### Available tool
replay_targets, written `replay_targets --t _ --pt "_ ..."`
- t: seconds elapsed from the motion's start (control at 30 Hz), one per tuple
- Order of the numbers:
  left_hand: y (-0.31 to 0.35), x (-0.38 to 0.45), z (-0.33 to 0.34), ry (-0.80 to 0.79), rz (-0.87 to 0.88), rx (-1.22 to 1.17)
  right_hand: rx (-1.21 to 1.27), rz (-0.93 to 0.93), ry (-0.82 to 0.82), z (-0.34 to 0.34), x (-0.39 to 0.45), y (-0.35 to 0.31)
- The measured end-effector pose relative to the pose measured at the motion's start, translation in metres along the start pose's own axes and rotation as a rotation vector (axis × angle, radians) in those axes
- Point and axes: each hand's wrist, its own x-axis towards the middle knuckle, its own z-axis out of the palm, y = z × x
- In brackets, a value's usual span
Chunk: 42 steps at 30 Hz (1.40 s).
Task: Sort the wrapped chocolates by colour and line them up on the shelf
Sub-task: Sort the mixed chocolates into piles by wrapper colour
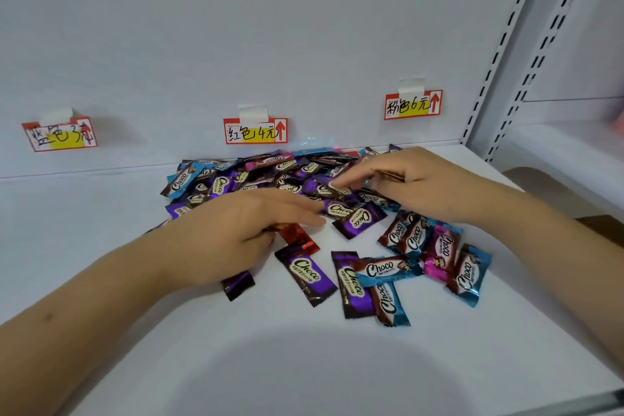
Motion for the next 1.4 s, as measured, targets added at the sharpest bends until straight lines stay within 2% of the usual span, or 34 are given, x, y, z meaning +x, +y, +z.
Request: replay_targets --t 0.03,0.1,0.17,0.23,0.3,0.37,0.47,0.5,0.57,0.67,0.73,0.83,0.97,1.1,1.27,1.33,1.4 --pt "0.003 0.002 0.001 -0.014 0.022 -0.049 -0.05 -0.005 0.012 0.002 0.002 0.001" --pt "0.004 0.003 0.001 0.025 0.066 -0.049 -0.121 -0.011 -0.084 0.007 0.005 0.002" --pt "-0.009 0.009 0.0 0.04 0.057 -0.05 -0.045 -0.01 -0.207 0.009 0.003 0.0" --pt "-0.019 0.011 0.0 0.077 0.058 -0.052 0.055 -0.03 -0.245 0.007 0.0 -0.007" --pt "-0.022 0.016 0.005 0.041 0.035 -0.027 0.099 -0.056 -0.165 0.008 0.0 -0.009" --pt "-0.039 0.031 0.019 -0.016 0.049 -0.003 0.082 -0.073 0.007 0.01 0.004 -0.005" --pt "-0.065 0.051 0.036 -0.191 0.046 0.086 -0.084 -0.055 0.168 0.015 0.014 0.007" --pt "-0.078 0.06 0.042 -0.178 0.033 0.041 -0.146 -0.054 0.18 0.016 0.018 0.009" --pt "-0.079 0.058 0.038 -0.052 0.037 -0.013 -0.265 -0.041 0.151 0.019 0.023 0.008" --pt "-0.058 0.04 0.019 0.096 -0.041 -0.039 -0.468 -0.012 0.008 0.024 0.034 0.004" --pt "-0.044 0.026 0.012 0.234 -0.029 -0.094 -0.461 -0.001 -0.03 0.024 0.041 0.004" --pt "-0.033 0.017 0.005 0.344 -0.05 -0.221 -0.408 -0.033 0.041 0.024 0.044 0.004" --pt "-0.028 0.018 0.003 0.457 -0.077 -0.253 -0.558 -0.141 0.099 0.029 0.038 0.005" --pt "-0.029 0.018 0.006 0.391 -0.134 -0.114 -0.409 -0.166 0.143 0.027 0.034 -0.002" --pt "-0.042 0.02 0.006 0.188 -0.147 0.156 -0.1 -0.037 0.351 0.003 0.025 0.003" --pt "-0.054 0.024 0.005 0.144 -0.207 0.261 -0.112 0.0 0.36 -0.003 0.022 0.011" --pt "-0.06 0.025 0.003 0.102 -0.286 0.218 -0.201 0.072 0.328 -0.003 0.022 0.02"
